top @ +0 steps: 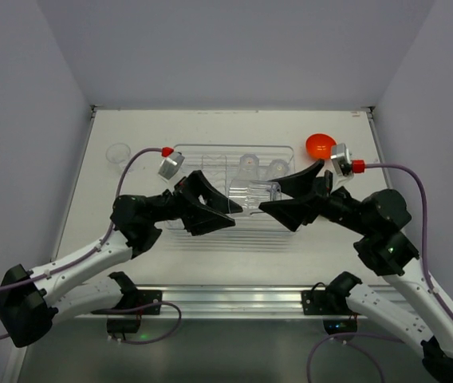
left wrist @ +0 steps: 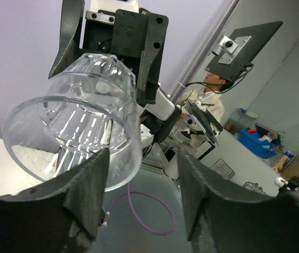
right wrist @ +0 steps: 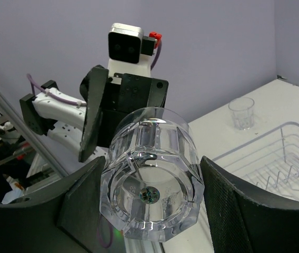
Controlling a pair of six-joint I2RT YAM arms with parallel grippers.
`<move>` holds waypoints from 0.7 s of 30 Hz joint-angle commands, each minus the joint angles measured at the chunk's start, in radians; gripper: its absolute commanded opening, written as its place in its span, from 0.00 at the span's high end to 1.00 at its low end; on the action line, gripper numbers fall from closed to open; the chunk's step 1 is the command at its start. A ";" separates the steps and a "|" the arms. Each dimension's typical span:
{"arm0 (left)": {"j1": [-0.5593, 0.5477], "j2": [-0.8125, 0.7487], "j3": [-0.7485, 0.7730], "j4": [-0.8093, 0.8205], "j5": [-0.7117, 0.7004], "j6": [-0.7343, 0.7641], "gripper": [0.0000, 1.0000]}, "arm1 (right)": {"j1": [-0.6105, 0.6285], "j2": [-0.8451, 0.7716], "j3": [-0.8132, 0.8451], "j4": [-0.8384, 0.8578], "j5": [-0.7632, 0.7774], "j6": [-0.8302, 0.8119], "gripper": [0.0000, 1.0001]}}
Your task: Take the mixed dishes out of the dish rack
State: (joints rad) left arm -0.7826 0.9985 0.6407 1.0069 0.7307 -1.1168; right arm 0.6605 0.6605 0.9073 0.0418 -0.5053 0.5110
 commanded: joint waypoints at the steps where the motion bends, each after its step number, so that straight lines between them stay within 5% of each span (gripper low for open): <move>1: -0.023 0.015 0.025 0.038 -0.025 0.028 0.46 | -0.002 0.011 -0.002 0.116 -0.062 0.027 0.75; 12: -0.033 -0.001 0.048 -0.091 -0.085 0.133 1.00 | -0.002 0.013 -0.064 0.135 -0.061 0.038 0.72; 14: -0.033 -0.023 0.069 -0.190 -0.117 0.170 1.00 | -0.002 0.010 -0.074 0.125 -0.038 0.034 0.54; 15: -0.033 -0.029 0.083 -0.247 -0.135 0.225 1.00 | -0.002 0.005 -0.079 0.113 0.000 0.034 0.20; 16: -0.033 -0.038 0.100 -0.311 -0.157 0.256 1.00 | -0.002 0.004 -0.081 0.103 0.017 0.031 0.02; 21: -0.033 -0.073 0.253 -0.795 -0.387 0.486 1.00 | -0.002 0.004 -0.055 -0.060 0.189 -0.035 0.01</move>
State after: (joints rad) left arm -0.8211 0.9573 0.7822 0.5079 0.5468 -0.8368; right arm 0.6537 0.6716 0.8318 0.0597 -0.4347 0.5243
